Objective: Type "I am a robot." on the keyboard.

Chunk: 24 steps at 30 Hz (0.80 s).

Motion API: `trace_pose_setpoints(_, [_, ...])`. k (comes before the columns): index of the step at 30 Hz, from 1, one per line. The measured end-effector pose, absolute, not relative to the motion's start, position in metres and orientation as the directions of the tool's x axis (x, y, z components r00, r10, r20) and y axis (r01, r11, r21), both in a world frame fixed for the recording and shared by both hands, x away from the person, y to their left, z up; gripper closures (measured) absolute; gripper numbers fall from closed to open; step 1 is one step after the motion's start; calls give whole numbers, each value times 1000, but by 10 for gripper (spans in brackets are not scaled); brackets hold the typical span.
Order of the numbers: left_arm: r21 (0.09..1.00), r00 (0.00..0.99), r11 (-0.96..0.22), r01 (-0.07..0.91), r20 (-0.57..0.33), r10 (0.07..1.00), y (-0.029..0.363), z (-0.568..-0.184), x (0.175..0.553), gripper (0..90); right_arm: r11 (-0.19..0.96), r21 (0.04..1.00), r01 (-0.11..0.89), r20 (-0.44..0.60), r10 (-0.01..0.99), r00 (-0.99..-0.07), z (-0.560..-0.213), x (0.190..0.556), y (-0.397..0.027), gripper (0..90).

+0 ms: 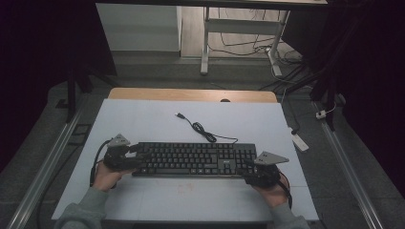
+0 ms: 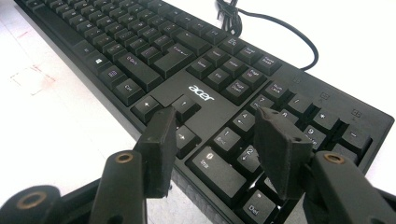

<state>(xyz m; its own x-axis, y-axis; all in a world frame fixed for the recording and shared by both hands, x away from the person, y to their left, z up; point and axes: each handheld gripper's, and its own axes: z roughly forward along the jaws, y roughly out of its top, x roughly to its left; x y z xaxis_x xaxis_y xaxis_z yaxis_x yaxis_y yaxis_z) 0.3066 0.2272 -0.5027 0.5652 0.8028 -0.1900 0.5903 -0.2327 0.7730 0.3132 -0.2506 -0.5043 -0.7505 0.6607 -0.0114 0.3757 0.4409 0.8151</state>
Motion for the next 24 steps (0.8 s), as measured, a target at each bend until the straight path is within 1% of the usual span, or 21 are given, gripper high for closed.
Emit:
trace_pose_setpoints(4, [777,581,-243,580,-186,792,226,-501,305,385,442,815,375,-14,662,-749,-504,313,-251,493])
trace_pose_setpoints(24, [786,620,-279,551,-162,767,216,-497,302,389,442,813,379,-14,665,-746,-504,313,-251,492])
